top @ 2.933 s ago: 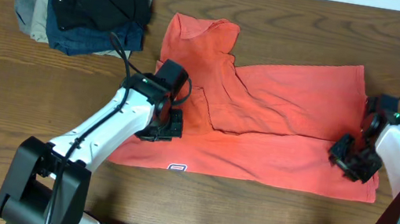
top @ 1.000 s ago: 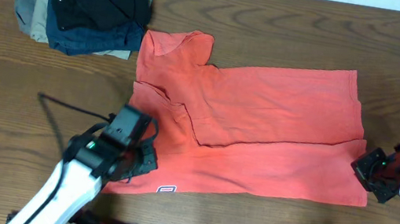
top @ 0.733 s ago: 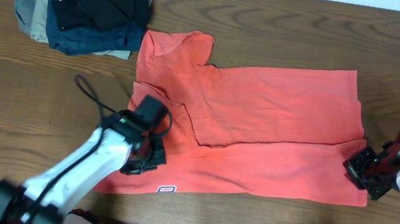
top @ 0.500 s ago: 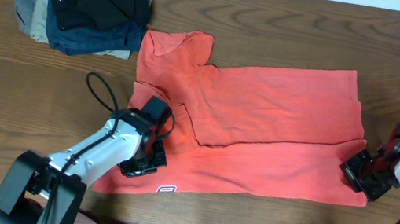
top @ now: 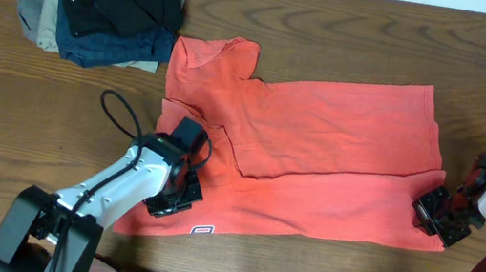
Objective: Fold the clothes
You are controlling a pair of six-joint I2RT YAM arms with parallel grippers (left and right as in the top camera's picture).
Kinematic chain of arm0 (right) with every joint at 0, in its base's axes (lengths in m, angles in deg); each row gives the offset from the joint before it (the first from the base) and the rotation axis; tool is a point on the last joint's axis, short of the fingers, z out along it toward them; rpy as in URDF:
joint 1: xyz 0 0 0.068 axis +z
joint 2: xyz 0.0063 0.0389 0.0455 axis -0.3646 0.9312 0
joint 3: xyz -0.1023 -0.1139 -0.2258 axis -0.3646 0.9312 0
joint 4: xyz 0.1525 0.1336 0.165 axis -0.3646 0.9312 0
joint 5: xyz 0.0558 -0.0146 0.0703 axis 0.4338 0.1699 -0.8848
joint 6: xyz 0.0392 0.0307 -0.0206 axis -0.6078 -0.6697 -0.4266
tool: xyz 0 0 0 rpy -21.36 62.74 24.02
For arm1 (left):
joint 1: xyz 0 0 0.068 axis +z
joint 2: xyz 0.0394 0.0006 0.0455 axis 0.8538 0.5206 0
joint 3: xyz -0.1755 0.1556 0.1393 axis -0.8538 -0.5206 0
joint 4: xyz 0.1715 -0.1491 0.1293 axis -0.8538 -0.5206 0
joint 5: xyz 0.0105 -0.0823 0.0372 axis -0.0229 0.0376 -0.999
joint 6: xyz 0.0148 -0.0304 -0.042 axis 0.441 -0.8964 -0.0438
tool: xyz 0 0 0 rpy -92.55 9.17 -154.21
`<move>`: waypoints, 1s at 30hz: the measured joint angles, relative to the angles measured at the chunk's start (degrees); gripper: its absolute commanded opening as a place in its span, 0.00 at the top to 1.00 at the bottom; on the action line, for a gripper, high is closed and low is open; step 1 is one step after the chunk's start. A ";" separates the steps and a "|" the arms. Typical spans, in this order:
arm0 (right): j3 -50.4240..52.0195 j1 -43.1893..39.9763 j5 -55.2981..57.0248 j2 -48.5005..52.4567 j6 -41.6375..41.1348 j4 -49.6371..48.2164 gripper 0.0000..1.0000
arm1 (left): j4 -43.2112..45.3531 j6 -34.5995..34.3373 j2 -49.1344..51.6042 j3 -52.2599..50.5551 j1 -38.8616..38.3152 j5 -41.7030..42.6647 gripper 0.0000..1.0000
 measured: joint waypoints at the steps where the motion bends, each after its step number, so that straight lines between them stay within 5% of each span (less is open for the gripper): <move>1: 0.00 -0.48 -0.20 0.09 -0.20 0.59 0.99 | 0.04 -0.24 -0.20 -0.22 0.00 0.15 0.94; 13: 2.01 -11.52 4.70 -1.29 -1.40 8.68 0.99 | -10.10 -2.69 -4.68 -4.98 -0.02 5.79 0.94; 25: -0.31 -16.26 5.20 -21.90 2.27 15.67 0.99 | -18.73 -5.11 -38.32 -5.40 -1.42 6.10 0.92; 27: -2.36 -16.22 3.21 -24.72 4.04 16.83 0.91 | -18.69 -4.50 -40.61 -4.17 -1.42 6.08 0.72; 30: -5.66 -15.61 -0.92 -27.69 7.96 17.73 0.62 | -18.05 -2.23 -40.35 -0.17 -1.42 6.05 0.27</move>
